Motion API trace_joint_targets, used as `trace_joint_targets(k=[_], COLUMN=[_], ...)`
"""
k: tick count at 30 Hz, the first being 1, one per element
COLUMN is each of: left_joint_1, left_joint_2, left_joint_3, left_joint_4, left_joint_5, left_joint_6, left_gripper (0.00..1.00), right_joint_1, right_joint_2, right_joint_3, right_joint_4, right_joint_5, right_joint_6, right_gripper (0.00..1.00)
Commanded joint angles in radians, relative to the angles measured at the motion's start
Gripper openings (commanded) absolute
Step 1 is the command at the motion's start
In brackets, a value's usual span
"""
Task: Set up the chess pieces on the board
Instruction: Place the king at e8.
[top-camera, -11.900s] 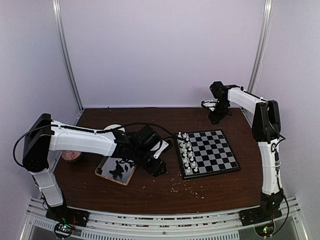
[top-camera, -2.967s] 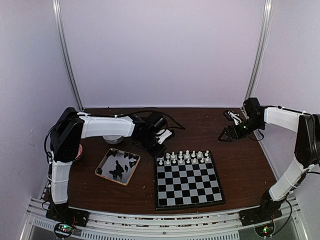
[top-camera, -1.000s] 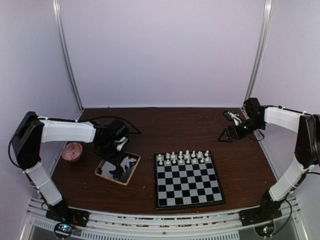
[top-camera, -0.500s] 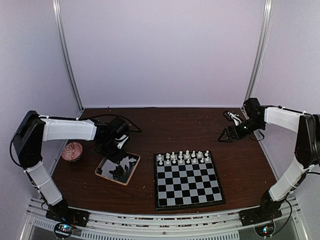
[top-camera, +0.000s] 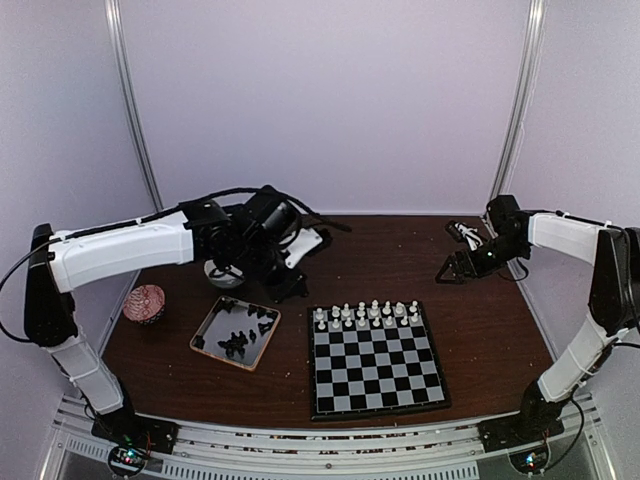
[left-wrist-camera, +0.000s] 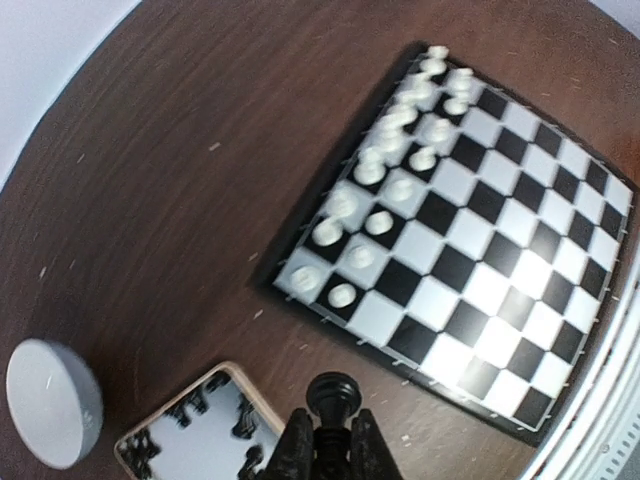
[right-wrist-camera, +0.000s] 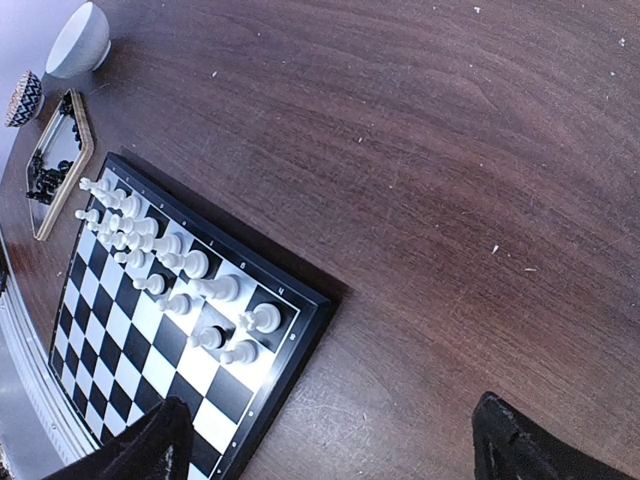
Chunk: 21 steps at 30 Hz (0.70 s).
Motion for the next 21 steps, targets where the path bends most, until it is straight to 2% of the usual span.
trace_joint_targets(k=[1,10,16,21], left_joint_1=[-0.122,-0.267,-0.299,-0.327], left_joint_2=[0.131,0.387,0.435,0.514], left_joint_3=[0.128,0.345,0.376,0.462], left_joint_4=[-0.002,-0.125,-0.154,-0.225], left_joint_5=[0.117,0.204,0.256,0.254], left_joint_6=[0.164,0.390,0.477,0.525], left_gripper=[0.05,0.05,0.07,0.08], right_joint_1=[0.001,0.001,0.001,0.001], right_joint_2=[-0.005,-0.003,-0.010,-0.006], right_joint_3=[0.022,0.033,0.031,0.032], right_joint_4=[-0.013,-0.039,-0.044,-0.048], right_joint_5=[0.002,-0.013,-0.018,-0.018], right_joint_6=[-0.007,-0.019,-0.024,-0.030], right_gripper=[0.97,0.97,0.98,0.97])
